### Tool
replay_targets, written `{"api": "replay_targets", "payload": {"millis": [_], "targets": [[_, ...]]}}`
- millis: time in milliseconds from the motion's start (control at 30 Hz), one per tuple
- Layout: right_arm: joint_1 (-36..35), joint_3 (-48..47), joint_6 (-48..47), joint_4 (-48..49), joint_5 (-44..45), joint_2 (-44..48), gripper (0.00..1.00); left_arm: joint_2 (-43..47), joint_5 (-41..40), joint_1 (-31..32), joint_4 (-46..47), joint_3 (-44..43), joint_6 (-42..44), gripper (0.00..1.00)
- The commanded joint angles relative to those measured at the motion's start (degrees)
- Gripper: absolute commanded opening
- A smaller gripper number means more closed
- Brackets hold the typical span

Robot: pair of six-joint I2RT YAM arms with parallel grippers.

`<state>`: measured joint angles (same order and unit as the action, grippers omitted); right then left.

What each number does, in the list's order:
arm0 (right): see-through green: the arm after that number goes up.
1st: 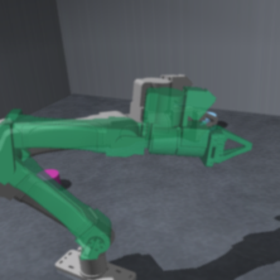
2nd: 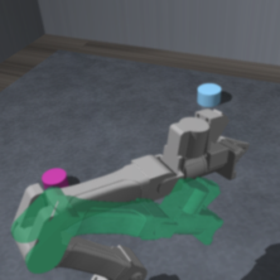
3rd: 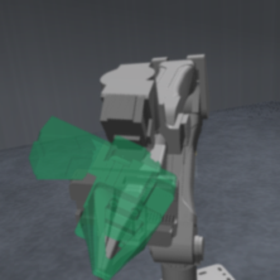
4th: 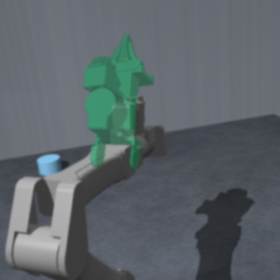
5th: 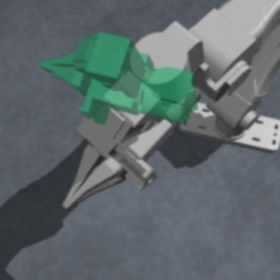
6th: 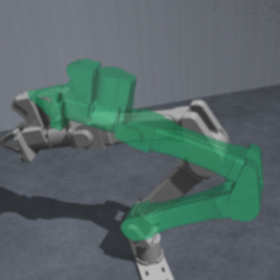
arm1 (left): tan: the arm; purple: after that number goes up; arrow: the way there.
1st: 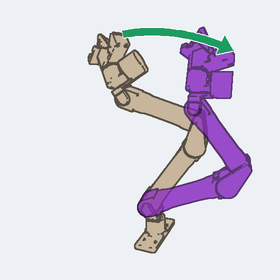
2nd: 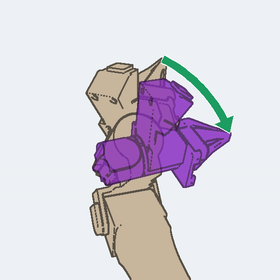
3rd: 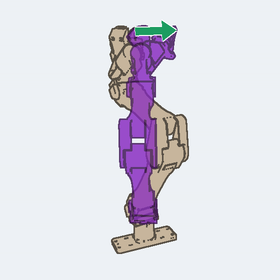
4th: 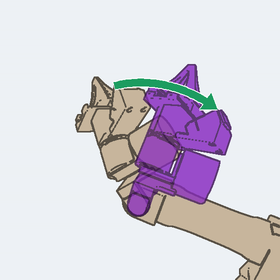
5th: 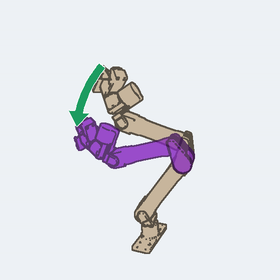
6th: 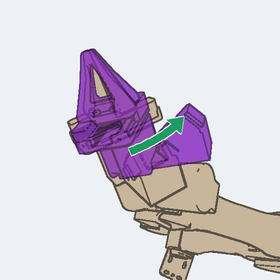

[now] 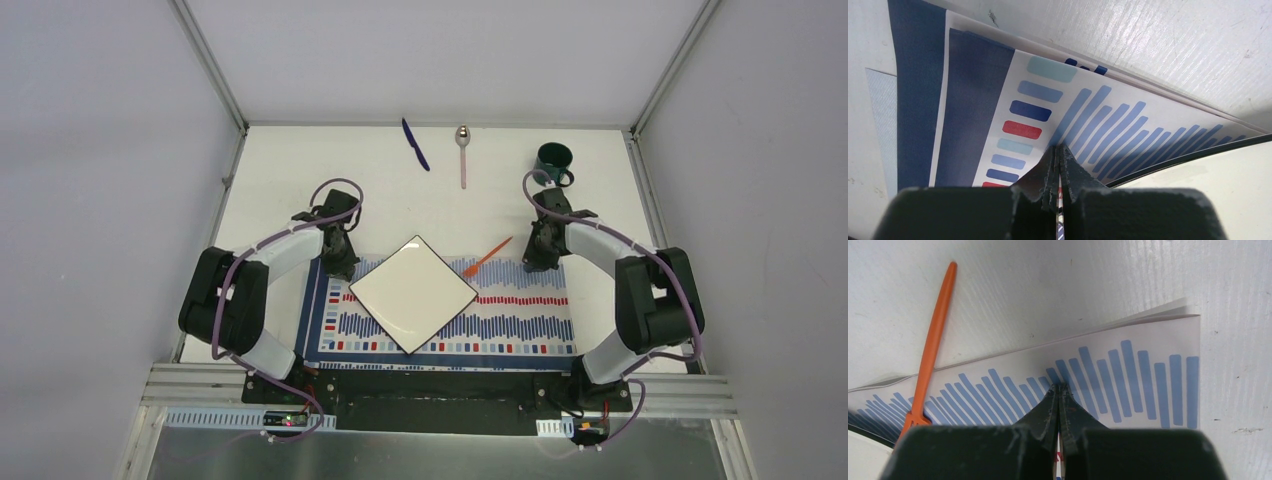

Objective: Set the dinner table for one person

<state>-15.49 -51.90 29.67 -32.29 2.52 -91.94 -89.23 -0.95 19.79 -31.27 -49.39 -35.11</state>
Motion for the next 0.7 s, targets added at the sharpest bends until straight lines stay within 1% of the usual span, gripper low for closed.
{"api": "replay_targets", "payload": {"millis": [0,667], "targets": [[-0.5,0.6,1.1,14.2,1.6,-5.9,0.0,-5.6,1.8,0.4,16.8,0.9,-2.1,0.0],[0.4,-6.0,1.0,14.4,3.7,-10.5,0.0,-7.9,1.2,0.3,16.6,-4.1,-1.2,0.0]]}}
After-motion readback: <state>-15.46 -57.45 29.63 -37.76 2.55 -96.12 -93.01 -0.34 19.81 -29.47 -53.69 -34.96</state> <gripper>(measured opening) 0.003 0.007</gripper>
